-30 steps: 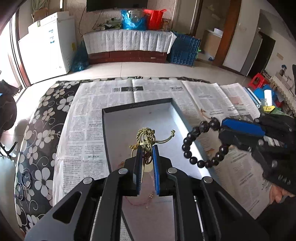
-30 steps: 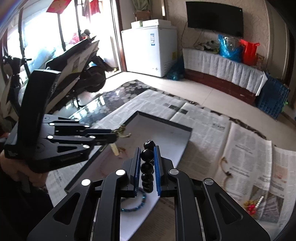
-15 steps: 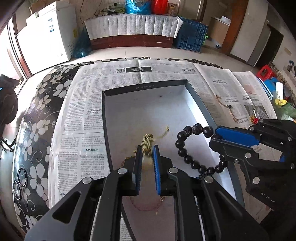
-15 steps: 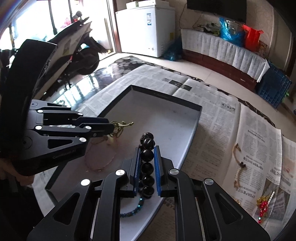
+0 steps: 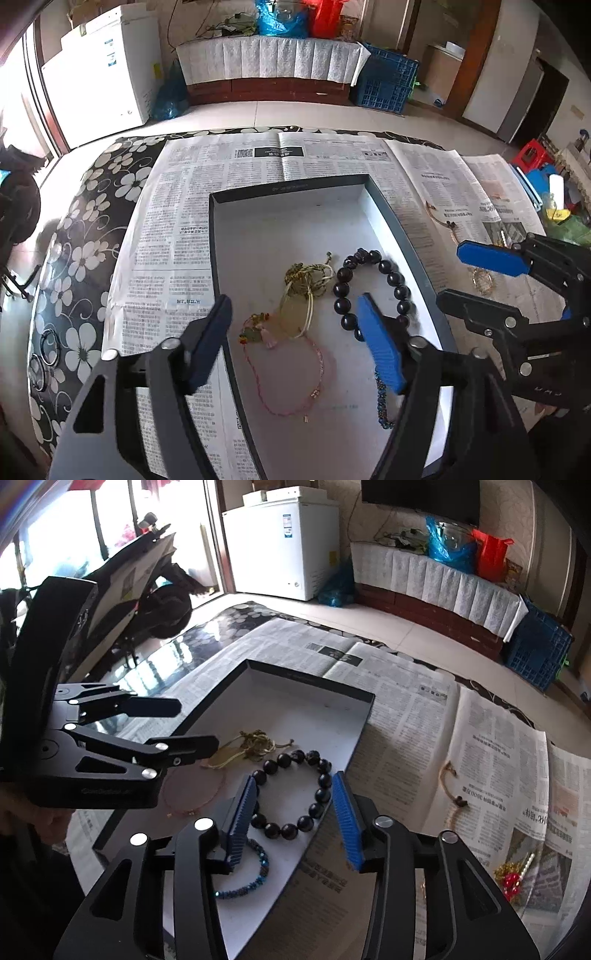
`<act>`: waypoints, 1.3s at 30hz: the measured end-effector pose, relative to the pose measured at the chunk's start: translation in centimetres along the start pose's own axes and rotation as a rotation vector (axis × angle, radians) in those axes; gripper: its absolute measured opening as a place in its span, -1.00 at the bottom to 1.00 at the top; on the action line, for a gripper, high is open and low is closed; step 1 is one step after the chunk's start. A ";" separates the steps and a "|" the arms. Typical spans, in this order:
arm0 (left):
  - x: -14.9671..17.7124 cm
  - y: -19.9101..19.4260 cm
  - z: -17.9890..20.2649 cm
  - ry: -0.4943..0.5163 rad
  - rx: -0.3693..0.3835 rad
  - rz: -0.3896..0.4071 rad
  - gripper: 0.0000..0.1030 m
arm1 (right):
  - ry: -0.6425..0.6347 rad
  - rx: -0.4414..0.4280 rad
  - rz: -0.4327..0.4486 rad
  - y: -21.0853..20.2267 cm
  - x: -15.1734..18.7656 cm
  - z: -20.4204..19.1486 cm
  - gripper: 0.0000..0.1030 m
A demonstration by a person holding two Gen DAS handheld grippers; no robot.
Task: Organize jewelry
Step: 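Open both tools to release the pendant and bracelet into the box, then move both tools back over the newspaper toward the remaining jewelry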
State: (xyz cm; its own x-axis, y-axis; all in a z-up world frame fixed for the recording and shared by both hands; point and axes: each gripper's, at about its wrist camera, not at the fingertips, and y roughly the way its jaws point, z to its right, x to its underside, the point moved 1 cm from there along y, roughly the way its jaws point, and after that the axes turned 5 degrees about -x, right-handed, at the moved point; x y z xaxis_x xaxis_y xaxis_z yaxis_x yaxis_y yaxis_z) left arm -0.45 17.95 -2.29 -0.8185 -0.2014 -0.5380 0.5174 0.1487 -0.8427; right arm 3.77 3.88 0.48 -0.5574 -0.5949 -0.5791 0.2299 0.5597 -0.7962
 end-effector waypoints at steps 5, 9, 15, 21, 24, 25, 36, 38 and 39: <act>0.1 -0.3 0.3 -0.009 -0.019 0.004 0.47 | -0.006 0.012 -0.013 -0.4 0.6 0.6 0.12; -0.2 -0.4 1.1 -0.015 -0.009 0.006 0.49 | 0.024 0.044 -0.014 -1.2 1.3 2.5 0.23; -0.7 -0.5 5.3 0.049 0.023 0.026 0.49 | 0.088 0.114 -0.018 -3.0 3.2 6.9 0.27; -0.8 -0.3 11.1 0.151 0.074 0.032 0.49 | 0.170 0.177 -0.027 -5.0 6.4 11.9 0.27; -0.8 0.2 13.7 0.187 0.093 0.030 0.49 | 0.197 0.208 -0.038 -5.7 8.1 14.0 0.27; -0.7 0.3 14.4 0.196 0.101 0.027 0.49 | 0.208 0.215 -0.043 -5.9 8.7 14.7 0.27; 0.6 2.8 21.8 0.318 0.129 -0.024 0.46 | 0.238 0.208 -0.097 -6.4 12.8 18.2 0.27; 0.8 3.5 22.6 0.326 0.125 -0.037 0.46 | 0.232 0.203 -0.094 -6.5 13.1 18.3 0.27; 0.8 3.7 22.8 0.327 0.122 -0.043 0.46 | 0.231 0.202 -0.094 -6.4 13.2 18.4 0.27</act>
State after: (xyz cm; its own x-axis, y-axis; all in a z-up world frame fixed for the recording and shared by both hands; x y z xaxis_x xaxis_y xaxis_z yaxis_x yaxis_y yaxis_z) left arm 6.52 -3.77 -6.24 -0.8667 0.1190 -0.4844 0.4905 0.0261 -0.8711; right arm 9.60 -18.19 -5.27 -0.7447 -0.4790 -0.4648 0.3096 0.3690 -0.8763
